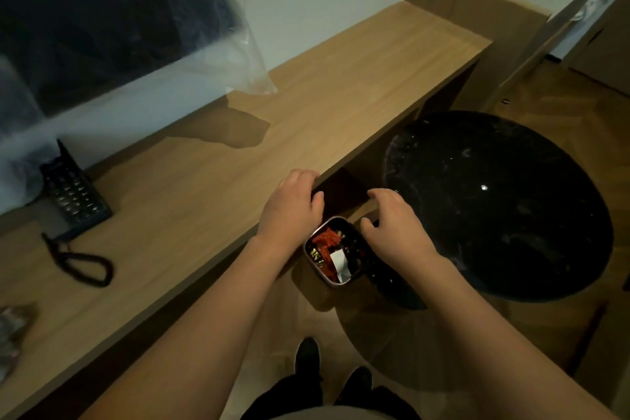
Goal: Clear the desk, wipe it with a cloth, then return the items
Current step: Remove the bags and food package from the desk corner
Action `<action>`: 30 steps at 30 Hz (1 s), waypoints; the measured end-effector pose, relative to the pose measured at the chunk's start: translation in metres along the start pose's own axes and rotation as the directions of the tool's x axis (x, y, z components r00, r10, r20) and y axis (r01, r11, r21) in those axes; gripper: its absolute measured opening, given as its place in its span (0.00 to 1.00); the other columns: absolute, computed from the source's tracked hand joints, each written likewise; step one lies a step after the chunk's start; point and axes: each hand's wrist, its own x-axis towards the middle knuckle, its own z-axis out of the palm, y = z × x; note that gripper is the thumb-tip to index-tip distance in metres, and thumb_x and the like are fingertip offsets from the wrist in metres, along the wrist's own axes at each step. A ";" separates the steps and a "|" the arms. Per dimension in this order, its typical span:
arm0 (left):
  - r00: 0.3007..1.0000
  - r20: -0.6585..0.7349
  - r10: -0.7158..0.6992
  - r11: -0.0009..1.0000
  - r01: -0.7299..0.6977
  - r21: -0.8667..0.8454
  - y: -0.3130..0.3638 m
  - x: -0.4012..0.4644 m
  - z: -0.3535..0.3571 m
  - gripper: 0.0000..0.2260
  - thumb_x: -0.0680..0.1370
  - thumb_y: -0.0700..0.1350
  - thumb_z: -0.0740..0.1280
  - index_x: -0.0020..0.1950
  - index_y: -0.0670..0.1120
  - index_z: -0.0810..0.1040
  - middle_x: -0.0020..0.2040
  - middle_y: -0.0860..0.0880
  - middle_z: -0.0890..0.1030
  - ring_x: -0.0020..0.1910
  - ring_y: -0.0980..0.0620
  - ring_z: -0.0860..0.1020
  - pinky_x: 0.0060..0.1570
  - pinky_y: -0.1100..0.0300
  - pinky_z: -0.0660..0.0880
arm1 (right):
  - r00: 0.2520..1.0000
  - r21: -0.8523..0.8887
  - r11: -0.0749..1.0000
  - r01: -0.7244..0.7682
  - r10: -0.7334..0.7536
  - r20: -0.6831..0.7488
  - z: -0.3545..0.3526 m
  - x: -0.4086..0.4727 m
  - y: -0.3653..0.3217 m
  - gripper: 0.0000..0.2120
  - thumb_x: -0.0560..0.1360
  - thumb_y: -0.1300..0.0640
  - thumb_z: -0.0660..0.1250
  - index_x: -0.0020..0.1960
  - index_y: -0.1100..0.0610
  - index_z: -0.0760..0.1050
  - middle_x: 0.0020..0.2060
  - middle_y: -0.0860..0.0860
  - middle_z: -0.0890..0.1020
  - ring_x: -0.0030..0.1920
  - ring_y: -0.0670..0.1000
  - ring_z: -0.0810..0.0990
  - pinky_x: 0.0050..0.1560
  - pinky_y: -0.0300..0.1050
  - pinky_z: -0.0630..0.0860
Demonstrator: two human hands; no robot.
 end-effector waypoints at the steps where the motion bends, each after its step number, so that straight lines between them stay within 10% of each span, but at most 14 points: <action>1: 0.999 -0.020 -0.032 0.999 0.032 -0.004 -0.007 -0.001 -0.004 0.18 0.83 0.48 0.62 0.73 0.46 0.71 0.69 0.49 0.74 0.67 0.51 0.73 0.65 0.56 0.72 | 1.000 -0.013 1.000 0.024 -0.024 0.008 0.004 0.005 -0.008 0.28 0.78 0.54 0.66 0.76 0.53 0.62 0.73 0.49 0.67 0.73 0.50 0.66 0.72 0.49 0.67; 9: 0.941 -0.142 -0.308 0.950 0.312 0.004 -0.049 -0.024 -0.028 0.18 0.84 0.48 0.61 0.74 0.47 0.70 0.71 0.49 0.72 0.68 0.52 0.73 0.67 0.54 0.72 | 0.952 -0.044 0.963 0.265 -0.254 0.172 0.035 0.042 -0.060 0.28 0.78 0.54 0.67 0.76 0.53 0.62 0.73 0.50 0.67 0.73 0.50 0.66 0.72 0.49 0.66; 15: 0.762 -0.312 -0.567 0.808 0.588 -0.033 -0.071 -0.079 -0.054 0.18 0.83 0.48 0.61 0.73 0.45 0.71 0.70 0.46 0.73 0.68 0.48 0.72 0.68 0.53 0.71 | 0.760 -0.044 0.817 0.575 -0.513 0.399 0.057 0.048 -0.113 0.27 0.79 0.56 0.66 0.76 0.55 0.62 0.73 0.51 0.66 0.73 0.51 0.65 0.72 0.46 0.63; 30: -0.148 -0.668 -0.729 0.216 0.876 -0.430 -0.050 -0.423 -0.105 0.17 0.83 0.49 0.62 0.71 0.47 0.73 0.68 0.50 0.74 0.65 0.53 0.75 0.65 0.55 0.74 | -0.075 0.285 0.155 0.946 -0.749 0.658 0.168 -0.221 -0.266 0.27 0.78 0.52 0.68 0.74 0.48 0.64 0.73 0.46 0.67 0.72 0.48 0.66 0.70 0.48 0.67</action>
